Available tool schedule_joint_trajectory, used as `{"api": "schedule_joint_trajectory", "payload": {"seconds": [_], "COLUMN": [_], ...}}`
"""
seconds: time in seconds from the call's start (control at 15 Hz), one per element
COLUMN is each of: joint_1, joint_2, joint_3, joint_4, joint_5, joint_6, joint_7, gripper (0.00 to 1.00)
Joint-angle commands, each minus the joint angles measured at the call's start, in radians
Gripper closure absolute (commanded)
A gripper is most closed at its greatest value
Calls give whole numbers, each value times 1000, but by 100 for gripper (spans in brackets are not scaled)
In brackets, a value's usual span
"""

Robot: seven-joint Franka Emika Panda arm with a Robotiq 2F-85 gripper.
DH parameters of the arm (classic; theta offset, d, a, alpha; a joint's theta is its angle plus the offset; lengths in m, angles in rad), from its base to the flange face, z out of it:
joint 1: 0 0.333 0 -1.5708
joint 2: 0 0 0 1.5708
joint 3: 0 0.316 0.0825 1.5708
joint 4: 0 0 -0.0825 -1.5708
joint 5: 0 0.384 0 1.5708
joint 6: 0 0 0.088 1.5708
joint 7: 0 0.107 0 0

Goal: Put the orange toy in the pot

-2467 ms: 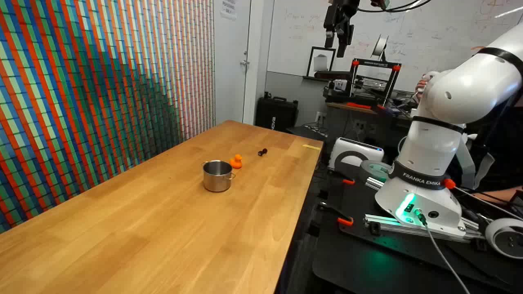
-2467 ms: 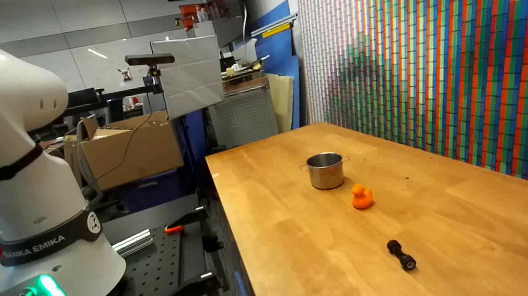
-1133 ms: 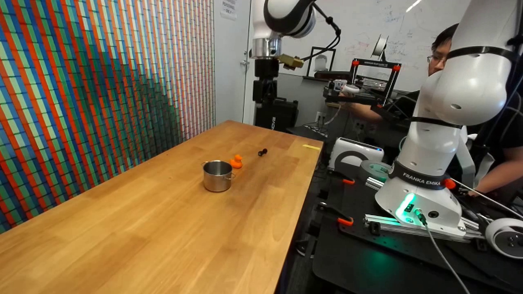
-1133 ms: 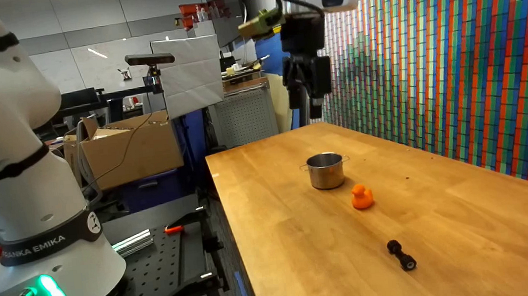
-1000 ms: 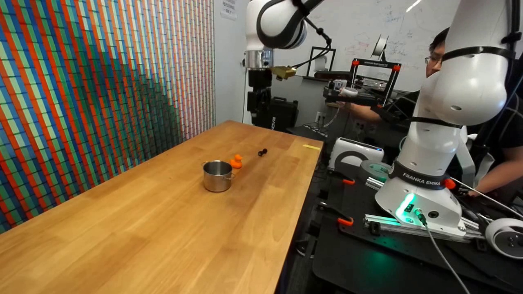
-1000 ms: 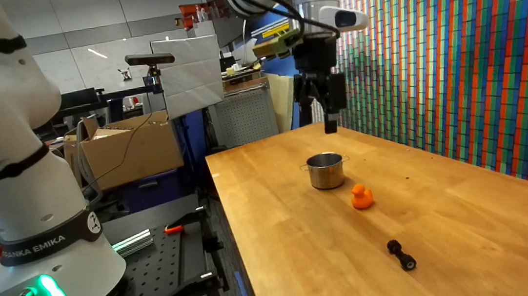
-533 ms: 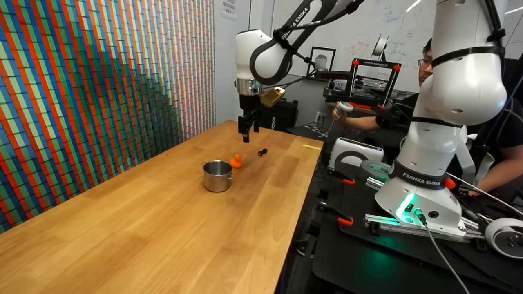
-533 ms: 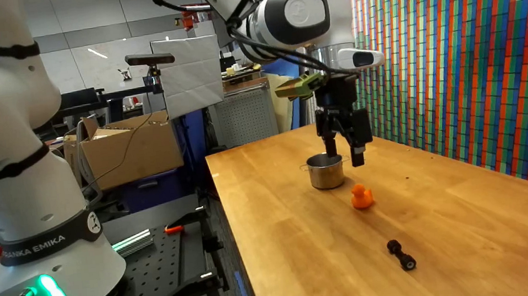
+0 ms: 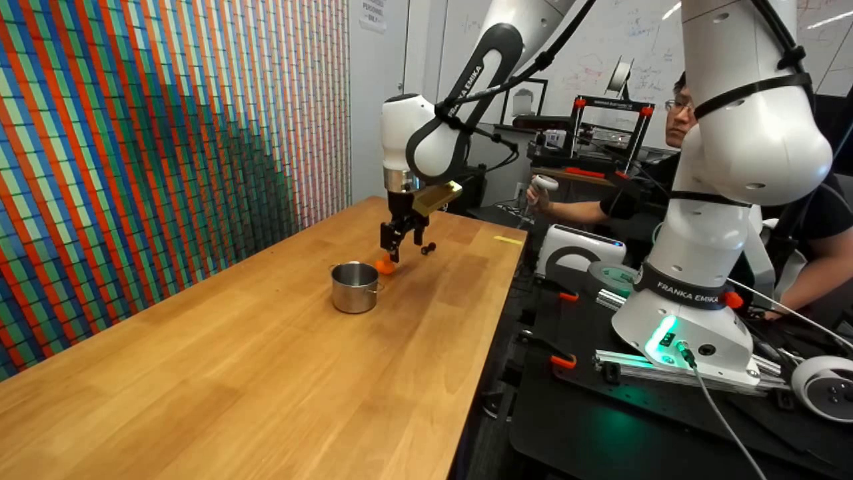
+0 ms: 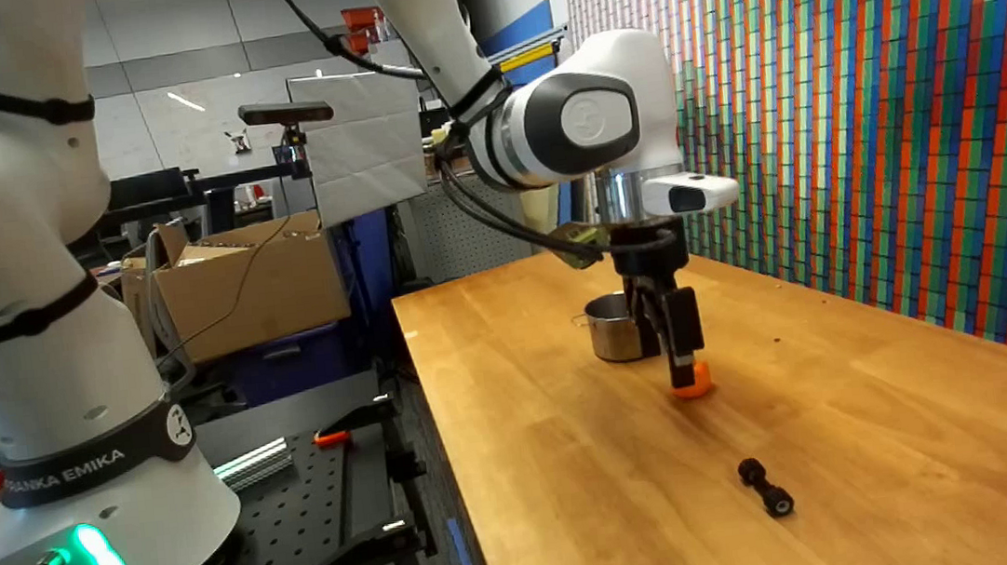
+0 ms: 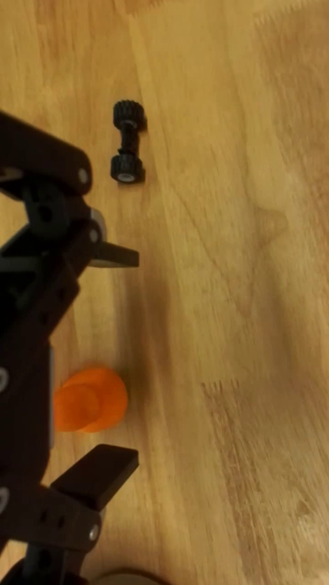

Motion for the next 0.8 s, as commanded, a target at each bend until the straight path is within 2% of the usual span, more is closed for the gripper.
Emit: {"api": "schedule_joint_trajectory", "payload": {"seconds": [0.0, 0.2, 0.53, 0.6, 0.67, 0.73], "joint_1": [47, 51, 74, 79, 79, 64], "joint_2": [97, 153, 223, 232, 235, 232], "joint_3": [-31, -7, -6, -17, -20, -8], "joint_4": [74, 131, 219, 225, 232, 237], "joint_5": [23, 58, 76, 68, 68, 87], "joint_6": [26, 7, 2, 17, 17, -8], "joint_7": [59, 19, 8, 9, 8, -3], "gripper": [0, 0, 0, 25, 27, 34]}}
